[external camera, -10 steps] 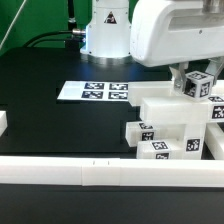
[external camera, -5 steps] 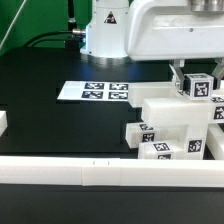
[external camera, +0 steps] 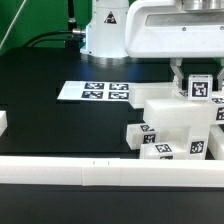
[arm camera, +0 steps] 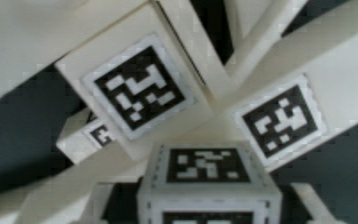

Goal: Assemble chair

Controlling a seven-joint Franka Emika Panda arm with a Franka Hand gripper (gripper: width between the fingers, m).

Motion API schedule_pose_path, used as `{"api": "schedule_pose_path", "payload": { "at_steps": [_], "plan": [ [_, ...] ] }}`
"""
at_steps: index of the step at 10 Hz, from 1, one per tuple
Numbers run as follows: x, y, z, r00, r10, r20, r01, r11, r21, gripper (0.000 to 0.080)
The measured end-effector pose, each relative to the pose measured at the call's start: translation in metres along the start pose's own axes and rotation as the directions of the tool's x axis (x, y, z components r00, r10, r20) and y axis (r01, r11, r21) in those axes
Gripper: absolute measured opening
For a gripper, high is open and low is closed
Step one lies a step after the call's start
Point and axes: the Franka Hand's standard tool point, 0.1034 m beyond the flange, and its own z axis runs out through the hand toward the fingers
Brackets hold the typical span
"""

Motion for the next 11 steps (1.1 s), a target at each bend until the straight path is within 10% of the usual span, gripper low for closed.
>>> {"api": "schedule_pose_path", "payload": {
  "at_steps": [4, 7, 9, 11],
  "plan": [
    [-0.0036, -0.0035, 0.0012, 0.887, 0.462, 0.032, -0.463, 0.886, 0.038, 0.0281],
    [-0.0037, -0.0033, 0.0017, 0.899, 0.437, 0.032, -0.438, 0.898, 0.036, 0.0281],
    [-0.0005, -0.01, -0.0026, 0.944, 0.328, 0.031, -0.329, 0.944, 0.033, 0.0604],
    [-0.0001, -0.0082, -0.0009, 0.986, 0.165, 0.022, -0.165, 0.986, 0.037, 0.0635]
  ]
}}
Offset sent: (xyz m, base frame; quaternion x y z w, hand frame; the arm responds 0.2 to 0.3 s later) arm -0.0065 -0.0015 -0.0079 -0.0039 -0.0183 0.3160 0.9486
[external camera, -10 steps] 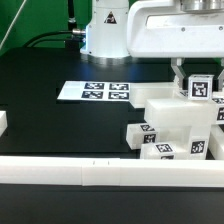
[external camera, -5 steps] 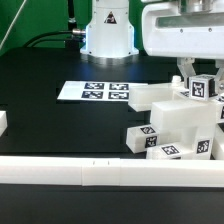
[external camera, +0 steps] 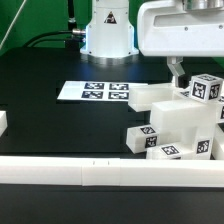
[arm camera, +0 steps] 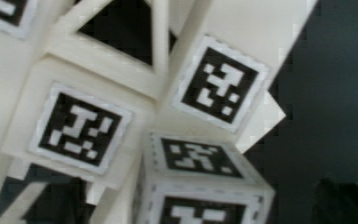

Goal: Assemble chair

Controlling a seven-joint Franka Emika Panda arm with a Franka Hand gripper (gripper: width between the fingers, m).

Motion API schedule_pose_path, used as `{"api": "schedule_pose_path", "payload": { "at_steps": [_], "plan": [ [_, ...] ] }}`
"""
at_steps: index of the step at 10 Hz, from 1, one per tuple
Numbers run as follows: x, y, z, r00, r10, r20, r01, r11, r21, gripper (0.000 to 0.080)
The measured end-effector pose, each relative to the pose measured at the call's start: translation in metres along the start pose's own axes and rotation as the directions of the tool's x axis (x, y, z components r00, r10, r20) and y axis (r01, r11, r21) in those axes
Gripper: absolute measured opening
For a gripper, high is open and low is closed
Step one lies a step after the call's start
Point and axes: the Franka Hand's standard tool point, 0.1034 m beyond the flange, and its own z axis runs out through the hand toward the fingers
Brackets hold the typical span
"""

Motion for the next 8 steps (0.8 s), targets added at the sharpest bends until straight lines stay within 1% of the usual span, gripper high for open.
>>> {"api": "schedule_pose_path", "payload": {
  "at_steps": [1, 2, 3, 4, 5, 6, 7, 8],
  "plan": [
    [-0.0004, 0.0003, -0.0001, 0.99, -0.14, 0.004, 0.14, 0.99, -0.008, 0.0647],
    [-0.0011, 0.0005, -0.0011, 0.956, -0.292, 0.021, 0.293, 0.956, -0.033, 0.0647],
    [0.002, 0.0018, -0.0014, 0.915, -0.403, 0.027, 0.404, 0.914, -0.035, 0.0649],
    [0.0029, 0.0042, -0.0011, 0.865, -0.5, 0.049, 0.502, 0.864, -0.04, 0.0649],
    [0.0047, 0.0022, -0.0011, 0.766, -0.639, 0.071, 0.643, 0.764, -0.059, 0.0649],
    [0.0043, 0.0009, 0.0007, 0.691, -0.716, 0.097, 0.722, 0.689, -0.063, 0.0649],
    [0.0041, 0.0012, 0.0028, 0.612, -0.781, 0.125, 0.791, 0.609, -0.06, 0.0649],
    [0.0039, 0.0014, 0.0053, 0.564, -0.812, 0.151, 0.825, 0.564, -0.049, 0.0649]
  ]
}}
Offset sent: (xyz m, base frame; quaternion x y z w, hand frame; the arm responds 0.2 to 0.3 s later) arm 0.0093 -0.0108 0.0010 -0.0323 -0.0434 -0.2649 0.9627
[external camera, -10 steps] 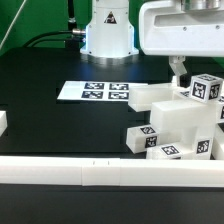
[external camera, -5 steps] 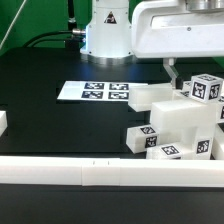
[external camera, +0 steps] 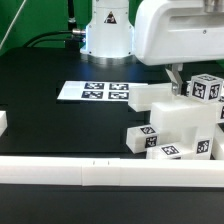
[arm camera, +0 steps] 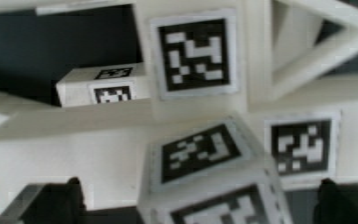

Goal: Assemble chair

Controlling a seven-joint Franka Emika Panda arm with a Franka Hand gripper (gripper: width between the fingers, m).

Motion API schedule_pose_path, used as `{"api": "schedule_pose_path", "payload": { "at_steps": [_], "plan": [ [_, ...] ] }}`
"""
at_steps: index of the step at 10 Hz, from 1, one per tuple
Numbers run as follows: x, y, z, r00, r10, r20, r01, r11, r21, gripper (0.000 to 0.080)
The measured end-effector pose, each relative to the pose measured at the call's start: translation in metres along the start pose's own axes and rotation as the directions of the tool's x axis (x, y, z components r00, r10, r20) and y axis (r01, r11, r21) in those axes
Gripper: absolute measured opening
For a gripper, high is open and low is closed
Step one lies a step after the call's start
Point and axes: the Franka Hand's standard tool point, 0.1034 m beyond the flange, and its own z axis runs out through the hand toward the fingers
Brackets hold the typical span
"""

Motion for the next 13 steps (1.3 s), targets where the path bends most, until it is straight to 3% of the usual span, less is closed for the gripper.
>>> {"api": "schedule_pose_path", "payload": {
  "at_steps": [3, 4, 5, 6, 9, 11, 13],
  "plan": [
    [-0.0001, 0.0002, 0.0014, 0.994, -0.111, 0.002, 0.111, 0.994, 0.001, 0.0637],
    [-0.0001, 0.0003, 0.0015, 0.994, -0.11, 0.002, 0.11, 0.994, 0.001, 0.0468],
    [-0.0002, 0.0004, 0.0016, 0.994, -0.11, 0.002, 0.11, 0.994, 0.001, 0.0468],
    [-0.0002, 0.0003, 0.0016, 0.995, -0.102, 0.002, 0.102, 0.995, 0.002, 0.0315],
    [-0.0003, 0.0004, 0.0017, 0.999, -0.036, 0.002, 0.036, 0.999, 0.002, 0.0265],
    [0.0007, 0.0018, 0.0018, 0.983, 0.183, -0.012, -0.183, 0.983, 0.013, 0.0265],
    [0.0026, 0.0001, 0.002, 0.817, 0.574, -0.062, -0.571, 0.819, 0.059, 0.0265]
  ]
}}
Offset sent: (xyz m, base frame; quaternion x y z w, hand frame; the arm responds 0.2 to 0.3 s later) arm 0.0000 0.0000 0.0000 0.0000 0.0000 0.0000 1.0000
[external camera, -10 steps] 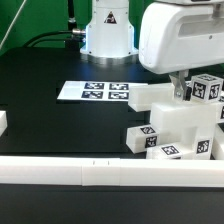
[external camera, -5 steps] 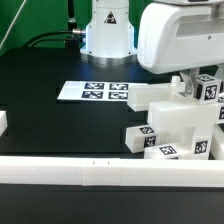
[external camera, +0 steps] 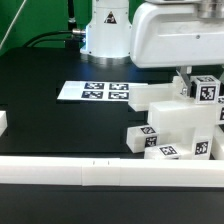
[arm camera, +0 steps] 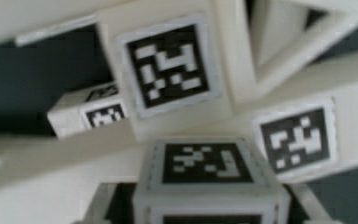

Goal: Assemble chair

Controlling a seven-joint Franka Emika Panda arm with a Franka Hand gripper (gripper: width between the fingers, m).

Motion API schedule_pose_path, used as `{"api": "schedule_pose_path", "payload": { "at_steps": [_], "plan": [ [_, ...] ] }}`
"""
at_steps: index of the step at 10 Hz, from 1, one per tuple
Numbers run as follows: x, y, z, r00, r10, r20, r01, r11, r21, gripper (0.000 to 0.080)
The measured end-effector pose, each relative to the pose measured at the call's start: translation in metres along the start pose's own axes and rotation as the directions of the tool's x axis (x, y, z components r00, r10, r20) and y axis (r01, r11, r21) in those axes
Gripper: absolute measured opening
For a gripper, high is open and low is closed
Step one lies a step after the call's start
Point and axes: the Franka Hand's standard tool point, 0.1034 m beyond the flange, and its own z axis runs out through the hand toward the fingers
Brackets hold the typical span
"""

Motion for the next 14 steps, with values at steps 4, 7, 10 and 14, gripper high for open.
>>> {"api": "schedule_pose_path", "payload": {
  "at_steps": [4, 7, 10, 14],
  "plan": [
    [-0.001, -0.004, 0.0, 0.966, 0.258, 0.001, -0.258, 0.966, 0.016, 0.0266],
    [-0.005, -0.011, 0.0, 0.811, 0.583, 0.039, -0.584, 0.81, 0.055, 0.0266],
    [-0.005, -0.011, 0.0, 0.677, 0.733, 0.061, -0.736, 0.675, 0.053, 0.0266],
    [-0.004, -0.012, -0.002, 0.756, 0.652, 0.055, -0.655, 0.754, 0.059, 0.0539]
  ]
}}
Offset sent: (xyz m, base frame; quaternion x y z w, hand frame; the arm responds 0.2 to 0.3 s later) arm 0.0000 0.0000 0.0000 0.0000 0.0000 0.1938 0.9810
